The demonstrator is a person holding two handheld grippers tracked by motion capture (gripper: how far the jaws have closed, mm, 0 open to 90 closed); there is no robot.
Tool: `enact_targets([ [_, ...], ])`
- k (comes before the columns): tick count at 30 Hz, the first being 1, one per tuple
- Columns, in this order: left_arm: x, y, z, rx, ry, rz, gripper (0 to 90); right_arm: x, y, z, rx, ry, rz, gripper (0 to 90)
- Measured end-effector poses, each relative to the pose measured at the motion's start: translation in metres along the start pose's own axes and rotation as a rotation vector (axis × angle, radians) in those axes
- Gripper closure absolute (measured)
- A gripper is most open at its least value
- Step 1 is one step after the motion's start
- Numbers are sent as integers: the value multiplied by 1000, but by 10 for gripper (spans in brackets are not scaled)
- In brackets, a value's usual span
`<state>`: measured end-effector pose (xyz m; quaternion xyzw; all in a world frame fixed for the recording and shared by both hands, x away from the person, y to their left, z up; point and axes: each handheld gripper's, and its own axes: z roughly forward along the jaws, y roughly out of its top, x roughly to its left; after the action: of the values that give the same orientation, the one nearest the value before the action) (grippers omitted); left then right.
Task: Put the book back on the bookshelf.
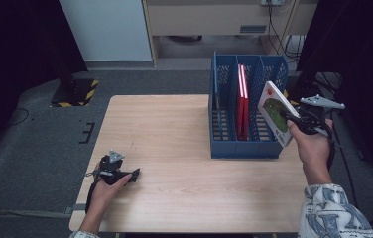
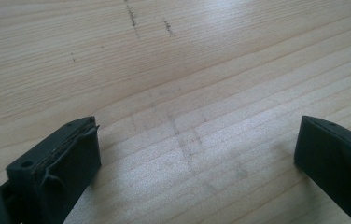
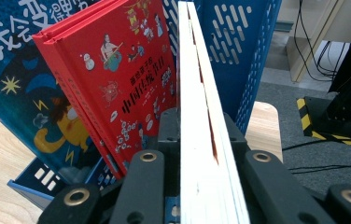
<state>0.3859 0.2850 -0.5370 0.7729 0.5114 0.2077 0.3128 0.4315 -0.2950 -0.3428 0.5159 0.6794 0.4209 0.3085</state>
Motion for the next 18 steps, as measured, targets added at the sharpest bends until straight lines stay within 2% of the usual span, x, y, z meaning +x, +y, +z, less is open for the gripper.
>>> enact_targets([
  [7,0,0,0,0,0,0,0,-2,0,2,0,-9,1,763],
  [18,0,0,0,1,0,2,0,-4,-1,25,9,-38,14,762],
])
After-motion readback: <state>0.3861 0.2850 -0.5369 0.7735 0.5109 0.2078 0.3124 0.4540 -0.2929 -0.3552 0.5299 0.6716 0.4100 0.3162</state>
